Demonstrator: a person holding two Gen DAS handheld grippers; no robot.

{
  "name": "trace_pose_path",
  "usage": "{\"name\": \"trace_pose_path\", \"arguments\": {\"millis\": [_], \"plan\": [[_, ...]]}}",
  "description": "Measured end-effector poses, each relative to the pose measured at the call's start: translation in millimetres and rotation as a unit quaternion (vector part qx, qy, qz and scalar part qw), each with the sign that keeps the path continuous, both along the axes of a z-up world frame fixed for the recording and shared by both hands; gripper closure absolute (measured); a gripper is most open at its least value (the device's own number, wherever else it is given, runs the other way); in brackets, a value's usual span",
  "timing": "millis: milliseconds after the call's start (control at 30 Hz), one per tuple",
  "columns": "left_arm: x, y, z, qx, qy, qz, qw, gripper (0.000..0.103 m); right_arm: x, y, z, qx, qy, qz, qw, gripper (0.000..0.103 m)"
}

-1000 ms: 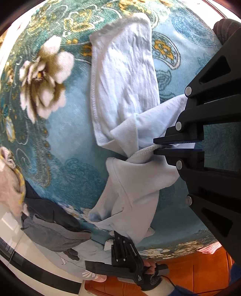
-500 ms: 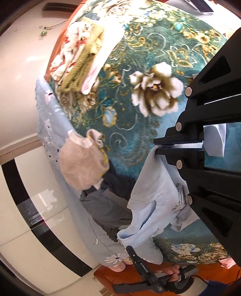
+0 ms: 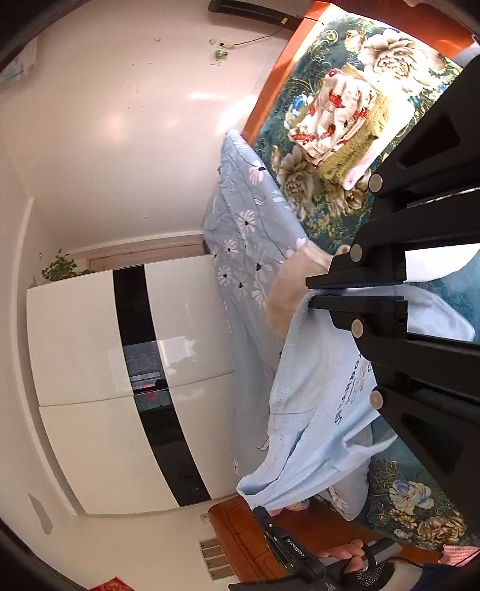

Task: Fold clothes
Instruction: 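Lift the T-shirt with both grippers to shake it out, then lower the held T-shirt onto the blanket with both grippers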

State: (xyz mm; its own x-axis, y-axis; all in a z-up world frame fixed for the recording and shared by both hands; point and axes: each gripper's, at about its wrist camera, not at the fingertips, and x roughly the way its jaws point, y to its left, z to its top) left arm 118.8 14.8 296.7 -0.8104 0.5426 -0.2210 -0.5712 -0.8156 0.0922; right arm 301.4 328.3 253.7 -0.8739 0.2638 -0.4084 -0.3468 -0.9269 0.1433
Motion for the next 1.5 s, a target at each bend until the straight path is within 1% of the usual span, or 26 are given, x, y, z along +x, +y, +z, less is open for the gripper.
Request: {"name": "trace_pose_path", "arguments": {"millis": [167,333,433,500,567,667,700,767,867,967,1033,1133,1200,1267,1367,1500], "plan": [[36.3,-28.8,11.9,0.009,0.016,-0.006,0.9998,0.102,39.6,-24.4,16.3,0.019,0.018,0.004,1.0,0.1],[63.7,-59.8,28.7,0.005,0.027,-0.004,0.9996,0.102,76.8,-53.0,30.1,0.042,0.026,0.017,0.999,0.1],[69.8,-71.3,43.4,0.001,0.033,-0.009,0.9994,0.102,91.2,-68.2,45.3,0.057,0.036,0.028,0.997,0.1],[66.1,-70.2,47.6,-0.009,0.034,-0.014,0.9993,0.102,96.1,-75.0,57.0,0.064,0.043,0.035,0.996,0.1],[57.8,-61.3,41.4,-0.028,0.028,-0.018,0.999,0.102,94.8,-75.0,64.7,0.064,0.047,0.039,0.996,0.1],[30.5,-34.9,10.9,-0.05,-0.015,-0.032,0.9981,0.102,80.1,-63.0,61.2,0.05,0.031,0.035,0.998,0.1],[18.2,-24.0,-4.4,-0.059,-0.033,-0.034,0.9972,0.102,70.2,-55.1,53.1,0.038,0.016,0.032,0.999,0.1],[-4.9,-0.3,-40.5,-0.08,-0.061,-0.033,0.9944,0.102,47.2,-36.4,27.7,0.007,-0.024,0.025,0.999,0.1],[-40.0,38.7,-99.1,-0.115,-0.108,-0.029,0.9871,0.102,10.4,-6.6,-27.0,-0.037,-0.095,0.006,0.995,0.1],[-63.5,77.5,-154.4,-0.155,-0.141,-0.029,0.9773,0.102,-22.5,24.7,-86.0,-0.073,-0.162,-0.017,0.984,0.1],[-73.6,100.6,-188.7,-0.181,-0.164,-0.032,0.969,0.102,-38.8,44.2,-120.4,-0.093,-0.198,-0.034,0.975,0.1],[-97.9,130.7,-231.6,-0.201,-0.216,-0.04,0.9545,0.102,-61.6,73.0,-166.6,-0.12,-0.246,-0.055,0.96,0.1],[-110.0,148.6,-254.2,-0.214,-0.236,-0.035,0.9473,0.102,-73.3,87.9,-191.8,-0.135,-0.275,-0.067,0.95,0.1],[-120.3,160.9,-268.9,-0.224,-0.254,-0.028,0.9406,0.102,-83.9,100.7,-212.7,-0.152,-0.297,-0.076,0.94,0.1],[-135.4,178.2,-287.6,-0.237,-0.273,-0.017,0.9321,0.102,-96.4,113.9,-234.9,-0.173,-0.321,-0.09,0.927,0.1],[-155.4,194.7,-304.6,-0.248,-0.294,-0.005,0.9233,0.102,-112.7,131.1,-257.9,-0.195,-0.341,-0.106,0.914,0.1]]}}
